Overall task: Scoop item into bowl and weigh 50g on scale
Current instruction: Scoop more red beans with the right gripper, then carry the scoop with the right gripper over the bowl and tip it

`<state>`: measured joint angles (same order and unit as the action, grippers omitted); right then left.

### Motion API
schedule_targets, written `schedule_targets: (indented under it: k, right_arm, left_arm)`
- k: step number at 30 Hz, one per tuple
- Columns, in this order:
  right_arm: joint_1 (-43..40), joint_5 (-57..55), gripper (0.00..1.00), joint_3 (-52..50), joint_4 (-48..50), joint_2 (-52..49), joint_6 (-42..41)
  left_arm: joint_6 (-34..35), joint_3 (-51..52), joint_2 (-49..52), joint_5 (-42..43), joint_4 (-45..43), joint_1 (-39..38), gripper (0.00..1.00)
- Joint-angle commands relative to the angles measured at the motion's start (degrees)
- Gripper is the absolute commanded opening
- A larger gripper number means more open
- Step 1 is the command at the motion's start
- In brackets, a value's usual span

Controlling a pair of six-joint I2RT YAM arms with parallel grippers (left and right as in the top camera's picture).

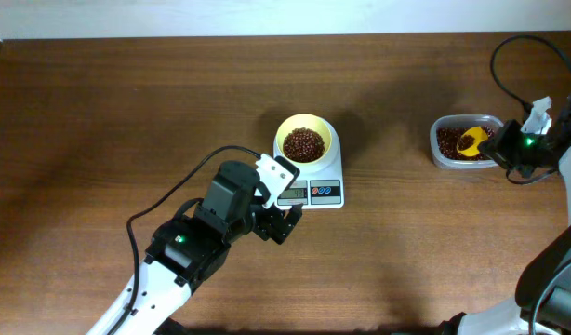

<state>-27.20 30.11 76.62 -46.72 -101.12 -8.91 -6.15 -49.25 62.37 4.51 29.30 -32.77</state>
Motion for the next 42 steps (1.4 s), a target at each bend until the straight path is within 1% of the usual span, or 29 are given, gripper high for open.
schedule_targets:
  k: [1,5,7,11,15,17,22,24,27,33,39,42]
  right_arm:
    - [-0.31,5.31,0.04,0.98,-0.04,1.14,1.64]
    - [-0.31,6.4,0.04,0.98,0.0,1.14,1.73]
    - [-0.31,13.09,0.04,0.98,0.46,1.14,4.26]
    - [-0.28,21.05,0.04,1.01,2.19,1.14,4.24]
    - [0.57,24.55,0.04,0.98,2.62,1.14,4.22]
    - [2.45,25.66,0.04,0.98,2.62,1.14,4.22]
    - [10.97,25.62,0.04,0.98,5.62,1.11,3.76]
    - [14.88,24.65,0.04,0.96,8.74,1.11,-0.63]
    - [19.47,22.99,0.04,0.96,11.37,1.11,-2.51]
    - [26.25,19.96,0.04,0.96,12.31,1.01,-2.51]
    - [30.84,18.34,0.04,0.96,13.99,0.42,-2.51]
    - [32.94,15.08,0.04,0.96,14.91,0.42,-2.47]
  left_arm:
    - [0.74,0.48,-0.02,0.22,-0.13,-0.09,0.99]
    - [0.74,0.48,-0.02,0.22,-0.11,-0.09,0.99]
    - [0.74,0.48,-0.02,0.22,-0.11,-0.09,0.99]
    - [0.74,0.48,-0.02,0.22,-0.13,-0.09,0.99]
    - [0.74,0.48,-0.02,0.22,-0.11,-0.09,0.99]
    - [0.74,0.48,-0.02,0.22,-0.11,-0.09,0.99]
    - [0.74,0.48,-0.02,0.22,-0.11,-0.09,0.99]
    - [0.74,0.48,-0.02,0.22,-0.11,-0.09,0.99]
    - [0.74,0.48,-0.02,0.22,-0.13,-0.09,0.99]
    - [0.72,0.48,-0.02,0.22,-0.11,-0.09,0.99]
    - [0.74,0.48,-0.02,0.22,-0.13,-0.09,0.99]
    - [0.74,0.48,-0.02,0.22,-0.11,-0.09,0.99]
